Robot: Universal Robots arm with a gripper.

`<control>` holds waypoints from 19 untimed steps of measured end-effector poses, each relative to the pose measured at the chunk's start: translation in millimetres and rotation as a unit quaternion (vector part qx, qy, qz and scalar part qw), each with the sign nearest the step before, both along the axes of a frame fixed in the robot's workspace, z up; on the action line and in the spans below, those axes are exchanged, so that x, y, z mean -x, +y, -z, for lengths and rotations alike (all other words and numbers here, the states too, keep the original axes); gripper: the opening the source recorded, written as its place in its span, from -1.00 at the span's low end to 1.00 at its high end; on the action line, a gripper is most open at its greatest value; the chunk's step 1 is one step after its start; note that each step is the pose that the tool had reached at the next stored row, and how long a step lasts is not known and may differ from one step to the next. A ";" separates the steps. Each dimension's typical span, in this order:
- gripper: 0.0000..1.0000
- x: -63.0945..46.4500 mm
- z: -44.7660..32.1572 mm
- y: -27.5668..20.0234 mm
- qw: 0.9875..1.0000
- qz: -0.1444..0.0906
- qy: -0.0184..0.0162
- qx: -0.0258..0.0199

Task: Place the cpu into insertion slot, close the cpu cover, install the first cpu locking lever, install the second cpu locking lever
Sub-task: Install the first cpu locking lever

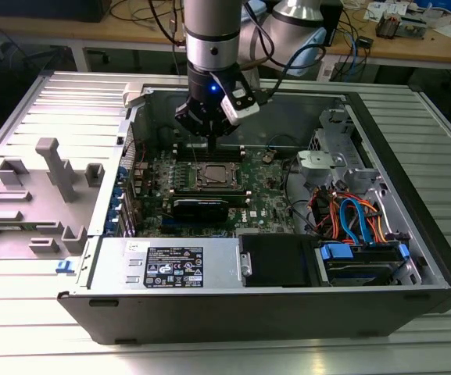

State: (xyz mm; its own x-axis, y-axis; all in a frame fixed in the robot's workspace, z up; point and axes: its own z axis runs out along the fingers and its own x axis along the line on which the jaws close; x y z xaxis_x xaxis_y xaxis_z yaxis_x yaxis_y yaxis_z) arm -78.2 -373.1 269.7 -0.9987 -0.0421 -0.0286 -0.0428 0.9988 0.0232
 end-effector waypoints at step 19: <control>-0.79 11.8 0.0 0.0 1.000 0.000 0.000 0.000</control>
